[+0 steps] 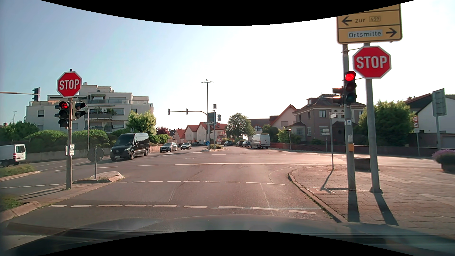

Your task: Follow the waypoints while adhering to traffic rules and regulations

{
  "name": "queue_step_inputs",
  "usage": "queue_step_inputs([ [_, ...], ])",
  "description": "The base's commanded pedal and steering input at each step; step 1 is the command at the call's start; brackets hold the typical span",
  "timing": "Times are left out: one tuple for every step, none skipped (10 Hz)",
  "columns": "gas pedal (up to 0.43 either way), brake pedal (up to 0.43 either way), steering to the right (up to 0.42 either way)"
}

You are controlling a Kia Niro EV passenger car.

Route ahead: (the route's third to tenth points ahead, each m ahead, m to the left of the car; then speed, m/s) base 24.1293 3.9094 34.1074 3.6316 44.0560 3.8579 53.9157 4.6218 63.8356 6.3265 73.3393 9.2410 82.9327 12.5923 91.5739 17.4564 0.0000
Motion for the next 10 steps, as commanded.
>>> queue_step_inputs([
  [0.0, 0.238, -0.001],
  [0.0, 0.238, -0.001],
  [0.0, 0.238, -0.001],
  [0.0, 0.238, -0.001],
  [0.0, 0.238, -0.001],
  [0.0, 0.238, -0.001],
  [0.0, 0.238, -0.001],
  [0.0, 0.238, -0.001],
  [0.0, 0.238, -0.001],
  [0.0, 0.238, -0.001],
])
